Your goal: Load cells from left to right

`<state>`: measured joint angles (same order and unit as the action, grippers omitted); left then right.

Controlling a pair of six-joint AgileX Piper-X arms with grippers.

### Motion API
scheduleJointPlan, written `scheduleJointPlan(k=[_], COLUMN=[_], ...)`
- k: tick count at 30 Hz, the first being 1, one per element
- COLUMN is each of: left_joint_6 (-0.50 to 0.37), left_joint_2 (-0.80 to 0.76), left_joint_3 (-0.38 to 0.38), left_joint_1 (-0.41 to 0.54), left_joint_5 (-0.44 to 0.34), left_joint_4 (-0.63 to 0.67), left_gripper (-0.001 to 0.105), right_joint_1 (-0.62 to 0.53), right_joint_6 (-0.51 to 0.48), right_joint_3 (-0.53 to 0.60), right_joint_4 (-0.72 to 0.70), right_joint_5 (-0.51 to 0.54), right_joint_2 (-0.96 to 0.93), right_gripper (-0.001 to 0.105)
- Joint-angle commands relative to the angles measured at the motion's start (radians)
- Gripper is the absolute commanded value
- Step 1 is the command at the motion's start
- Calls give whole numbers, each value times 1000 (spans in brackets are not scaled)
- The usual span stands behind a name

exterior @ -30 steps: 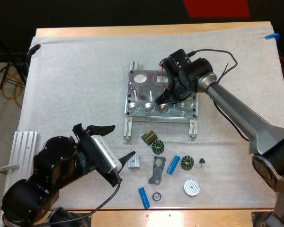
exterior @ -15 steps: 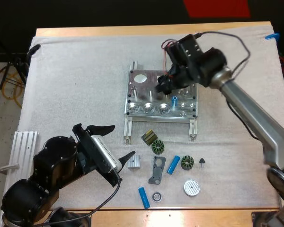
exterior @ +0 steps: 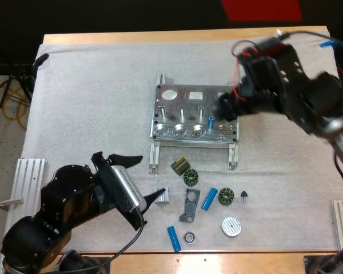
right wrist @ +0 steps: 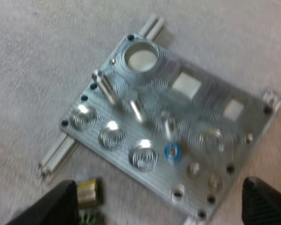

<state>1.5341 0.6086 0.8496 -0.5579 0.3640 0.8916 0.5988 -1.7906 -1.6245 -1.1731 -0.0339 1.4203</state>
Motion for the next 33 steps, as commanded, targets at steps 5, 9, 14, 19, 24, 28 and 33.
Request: scheduleJointPlan(k=[5,9,14,19,24,28,33], left_joint_6=[-27,-164,-295,-460,-593,-750,-879], left_joint_2=[2,2,43,157,259,337,428], left_joint_3=[3,3,3,3,-9,-37,-72], left_joint_1=[-3,-3,-6,-6,-72,-176,-283], left_joint_5=[59,59,59,59,57,56,56], left_joint_4=[109,186,243,319,325,322,288], left_gripper=[75,75,75,75,75,71,59], right_joint_1=[0,0,0,0,0,0,0], right_joint_6=[43,46,56,68,66,66,66], right_joint_3=[170,291,409,514,596,641,655], right_joint_4=[-14,-14,-14,-14,-15,-15,-21], right_joint_5=[-7,-9,-37,-112,-223,-294,-296], right_joint_2=[-158,-283,-410,-550,-653,-738,-797], right_gripper=[70,70,70,70,70,70,70])
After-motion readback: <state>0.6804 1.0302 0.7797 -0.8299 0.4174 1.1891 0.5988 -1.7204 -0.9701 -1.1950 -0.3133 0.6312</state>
